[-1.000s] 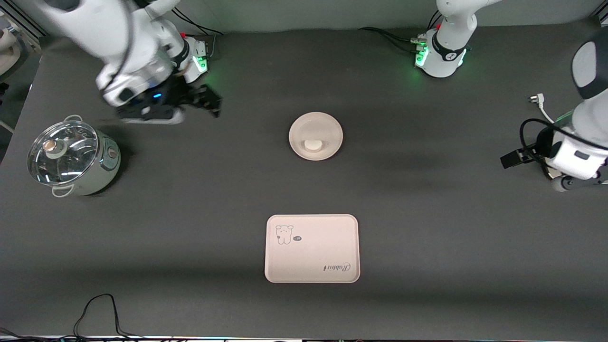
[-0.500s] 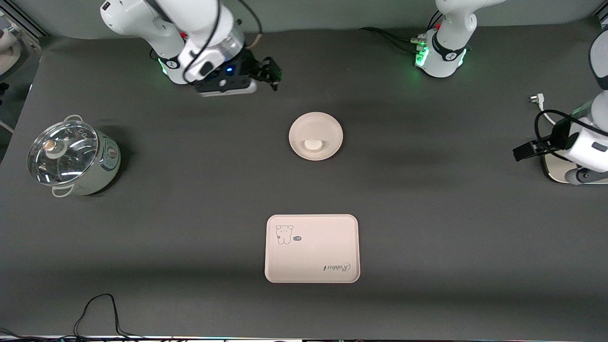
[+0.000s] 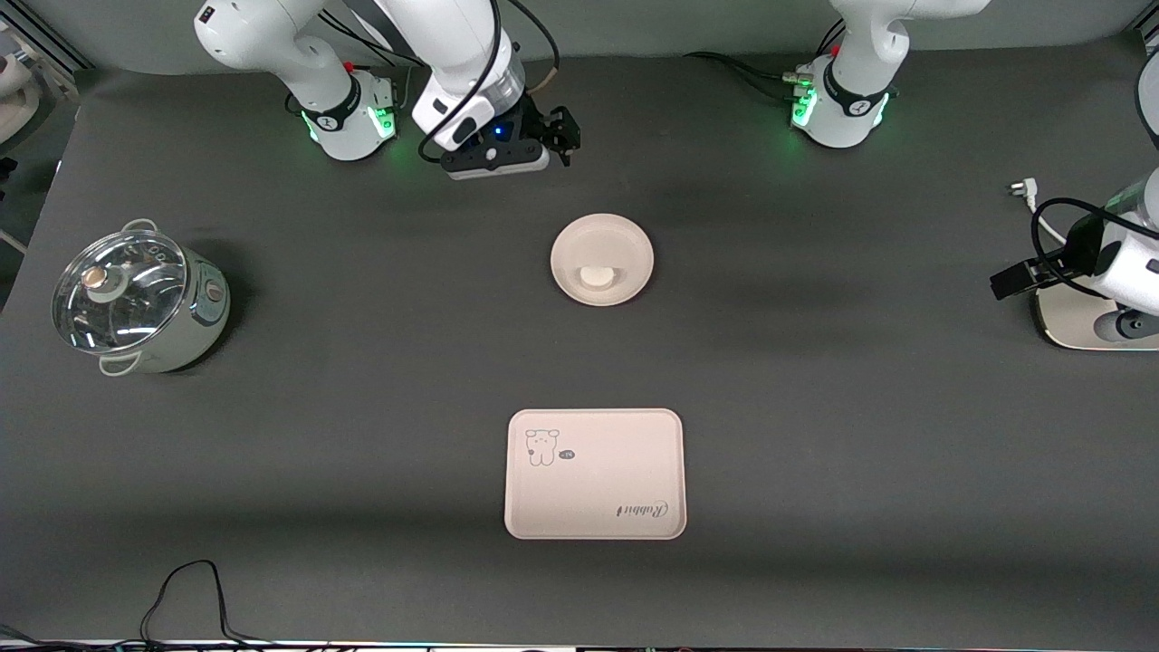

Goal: Place bun in plate and plate on tray
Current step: 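Lower the right gripper to the plate rim and grasp it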

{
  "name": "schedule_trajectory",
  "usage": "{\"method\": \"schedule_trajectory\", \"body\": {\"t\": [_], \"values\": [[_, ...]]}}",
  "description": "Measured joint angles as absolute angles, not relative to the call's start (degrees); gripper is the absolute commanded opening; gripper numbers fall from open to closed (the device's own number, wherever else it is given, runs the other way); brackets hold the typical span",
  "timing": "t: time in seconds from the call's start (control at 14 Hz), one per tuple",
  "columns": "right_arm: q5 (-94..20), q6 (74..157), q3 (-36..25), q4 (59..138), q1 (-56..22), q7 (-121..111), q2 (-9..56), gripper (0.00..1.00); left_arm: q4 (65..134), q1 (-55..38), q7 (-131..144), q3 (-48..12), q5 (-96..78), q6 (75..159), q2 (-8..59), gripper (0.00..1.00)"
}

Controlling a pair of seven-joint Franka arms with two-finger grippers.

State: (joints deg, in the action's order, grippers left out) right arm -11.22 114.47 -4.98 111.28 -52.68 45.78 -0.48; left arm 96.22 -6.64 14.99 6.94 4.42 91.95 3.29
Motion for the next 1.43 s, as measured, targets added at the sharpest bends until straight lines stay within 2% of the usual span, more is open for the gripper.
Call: {"method": "schedule_trajectory", "body": {"t": [0.5, 1.07, 1.43], "values": [[-11.21, 135.79, -5.02, 128.05, -52.98, 45.78, 2.2, 1.0, 96.26, -6.8, 14.91, 7.0, 4.33, 89.61, 3.24, 1.0], [-11.21, 160.15, -5.01, 134.29, -55.46, 45.78, 15.29, 1.0, 96.2, -7.49, 14.91, 7.02, 4.01, 89.55, 3.09, 1.0], [-11.22, 170.49, -4.98, 135.0, -57.14, 48.0, 22.7, 1.0, 96.2, -7.51, 14.91, 7.06, 3.98, 89.5, 3.09, 1.0]]}}
